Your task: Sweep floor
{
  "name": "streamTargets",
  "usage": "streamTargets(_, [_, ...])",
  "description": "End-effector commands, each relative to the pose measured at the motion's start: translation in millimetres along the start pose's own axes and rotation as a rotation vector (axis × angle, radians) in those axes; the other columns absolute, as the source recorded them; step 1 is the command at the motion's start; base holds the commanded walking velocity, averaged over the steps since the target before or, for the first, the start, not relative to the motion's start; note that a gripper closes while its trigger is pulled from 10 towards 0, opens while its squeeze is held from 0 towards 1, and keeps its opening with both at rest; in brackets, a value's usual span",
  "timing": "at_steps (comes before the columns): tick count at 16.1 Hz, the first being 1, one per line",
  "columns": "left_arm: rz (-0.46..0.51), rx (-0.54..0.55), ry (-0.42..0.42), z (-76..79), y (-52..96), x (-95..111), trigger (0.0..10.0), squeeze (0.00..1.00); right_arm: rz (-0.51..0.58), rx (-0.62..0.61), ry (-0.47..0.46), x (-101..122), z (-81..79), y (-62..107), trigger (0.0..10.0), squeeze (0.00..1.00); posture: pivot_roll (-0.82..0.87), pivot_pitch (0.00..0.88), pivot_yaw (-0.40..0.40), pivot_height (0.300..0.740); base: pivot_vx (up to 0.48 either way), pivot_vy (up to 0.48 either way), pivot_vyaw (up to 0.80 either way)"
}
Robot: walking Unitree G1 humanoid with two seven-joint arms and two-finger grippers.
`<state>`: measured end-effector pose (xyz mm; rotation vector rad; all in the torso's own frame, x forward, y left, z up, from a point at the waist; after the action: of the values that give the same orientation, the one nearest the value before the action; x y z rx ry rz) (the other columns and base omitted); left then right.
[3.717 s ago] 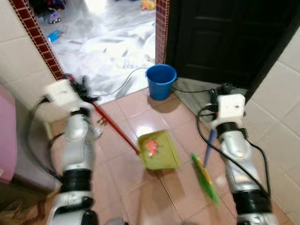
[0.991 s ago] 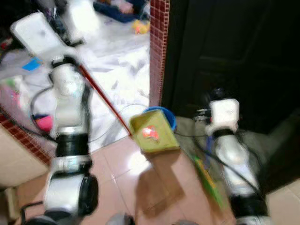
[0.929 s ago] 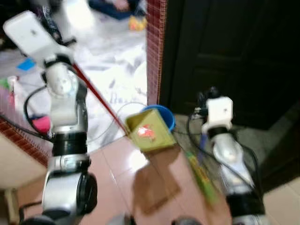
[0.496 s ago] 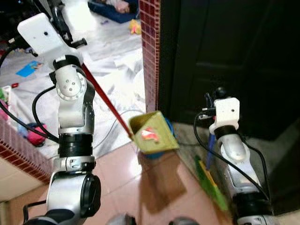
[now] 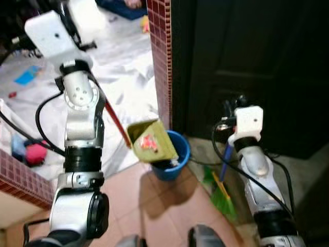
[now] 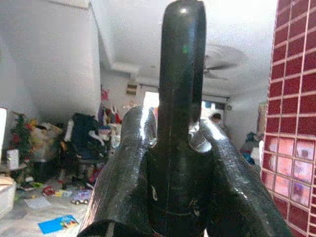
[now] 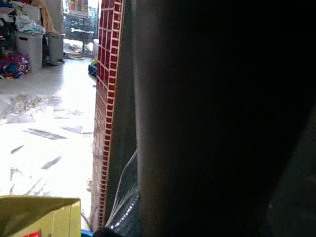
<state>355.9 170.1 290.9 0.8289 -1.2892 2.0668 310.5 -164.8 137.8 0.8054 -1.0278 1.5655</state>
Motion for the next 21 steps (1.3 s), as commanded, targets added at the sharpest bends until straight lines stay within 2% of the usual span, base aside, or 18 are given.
streamTargets(1, [0.127,0.009,-0.027,-2.1,-6.6,22,10.0,0.00,0.049,0.005,0.006,12,-3.5,-3.8,10.0,0.00,-0.10,0.000,0.062,0.740,0.000,0.000,0.00])
streamTargets(5, [0.214,-0.087,-0.116,21.4,7.7,22,10.0,0.00,0.052,0.003,0.007,12,-2.5,-4.5,10.0,0.00,-0.11,0.000,0.060,0.740,0.000,0.000,0.00])
streamTargets(11, [0.209,-0.132,-0.099,42.4,24.1,10,10.0,0.00,0.055,0.002,0.003,14,-4.1,-5.3,10.0,0.00,-0.12,0.000,0.063,0.740,0.000,0.000,0.00])
streamTargets(12, [0.232,-0.182,-0.097,54.9,30.0,8,10.0,0.01,0.057,0.000,0.001,15,-4.6,-5.3,10.0,0.00,-0.13,0.000,0.067,0.740,0.000,0.000,0.00])
streamTargets(16, [0.270,-0.325,-0.082,83.3,45.7,4,10.0,0.00,0.057,-0.004,-0.001,15,-5.3,-3.7,10.0,0.00,-0.14,0.000,0.079,0.740,0.000,0.000,0.00])
streamTargets(18, [0.306,-0.440,-0.068,99.4,61.6,4,10.0,0.00,0.054,-0.008,-0.003,14,-5.0,-2.5,10.0,0.00,-0.14,0.000,0.082,0.740,0.000,0.000,0.00])
streamTargets(20, [0.303,-0.441,-0.067,101.7,62.6,1,10.0,0.01,0.053,-0.009,-0.002,14,-5.0,-2.5,10.0,0.00,-0.14,0.000,0.085,0.740,0.000,0.000,0.00])
streamTargets(21, [0.351,-0.408,-0.092,101.7,52.0,7,10.0,0.00,0.053,-0.008,-0.003,14,-5.6,-2.6,10.0,0.00,-0.14,0.000,0.082,0.740,0.000,0.000,0.00])
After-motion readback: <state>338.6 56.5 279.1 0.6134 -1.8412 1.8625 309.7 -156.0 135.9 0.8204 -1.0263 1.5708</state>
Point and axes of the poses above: a point about 5 cm out from each wrist's last joint towards the gripper, its own y axis pointing back from the gripper into the wrist, its own x axis along the axis of the wrist's last joint, z = x × y, the point moved 1 cm from there along -y, pointing out of the wrist towards the gripper, and after that the axes turned 11 degrees about y, right-handed, at the moved point
